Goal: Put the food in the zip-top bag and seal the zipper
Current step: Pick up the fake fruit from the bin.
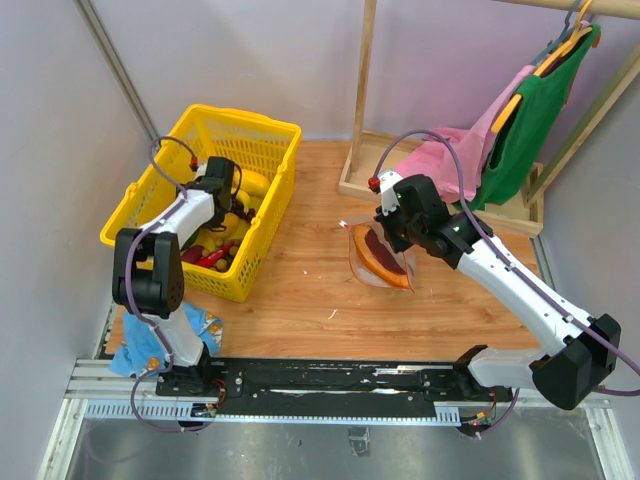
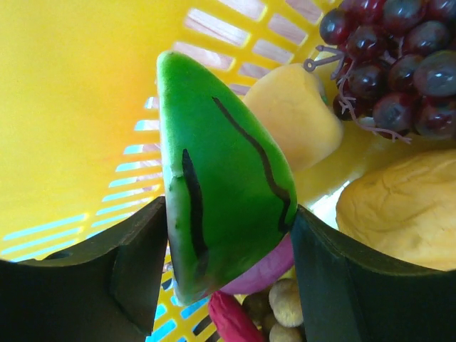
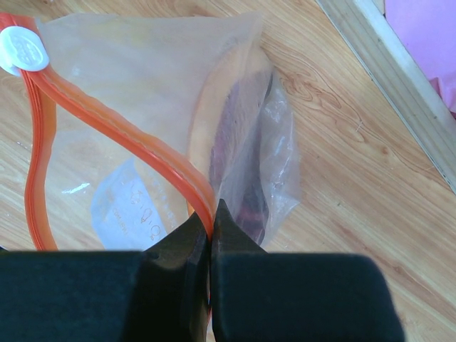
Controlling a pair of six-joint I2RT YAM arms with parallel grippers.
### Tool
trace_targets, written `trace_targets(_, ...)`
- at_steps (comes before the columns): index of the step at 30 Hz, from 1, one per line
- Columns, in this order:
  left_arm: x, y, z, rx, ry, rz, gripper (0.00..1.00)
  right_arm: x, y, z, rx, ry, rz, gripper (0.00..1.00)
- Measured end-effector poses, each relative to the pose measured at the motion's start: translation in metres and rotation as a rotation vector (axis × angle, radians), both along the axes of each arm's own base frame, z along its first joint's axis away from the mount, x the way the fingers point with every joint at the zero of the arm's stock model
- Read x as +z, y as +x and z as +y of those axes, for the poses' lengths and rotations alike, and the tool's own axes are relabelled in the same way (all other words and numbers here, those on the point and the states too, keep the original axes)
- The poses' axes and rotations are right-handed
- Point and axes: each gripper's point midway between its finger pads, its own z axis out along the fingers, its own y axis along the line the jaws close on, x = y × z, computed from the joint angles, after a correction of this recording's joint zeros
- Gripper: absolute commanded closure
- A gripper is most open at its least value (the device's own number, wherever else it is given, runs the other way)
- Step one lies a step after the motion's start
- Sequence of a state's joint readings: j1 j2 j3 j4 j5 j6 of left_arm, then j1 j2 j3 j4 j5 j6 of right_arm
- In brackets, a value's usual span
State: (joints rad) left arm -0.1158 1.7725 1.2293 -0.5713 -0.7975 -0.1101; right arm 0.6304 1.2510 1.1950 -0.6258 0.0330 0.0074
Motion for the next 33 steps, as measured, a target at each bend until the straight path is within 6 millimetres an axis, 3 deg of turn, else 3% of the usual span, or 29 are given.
trace_targets(13, 0.101, 0.005, -0.041, -0.094, -0.295, -0.283, 0.75, 0.004, -0.001, 0.001, -0.012, 0.022, -0.002, 0.99)
trace_targets(23, 0.211, 0.000, -0.102, -0.263, -0.651, -0.567, 0.86, 0.017, 0.003, 0.004, -0.040, 0.090, -0.051, 0.99)
trace_targets(33, 0.266, -0.019, -0.160, -0.420, -0.977, -0.637, 0.90, 0.024, 0.007, 0.000, -0.116, 0.153, -0.107, 0.99)
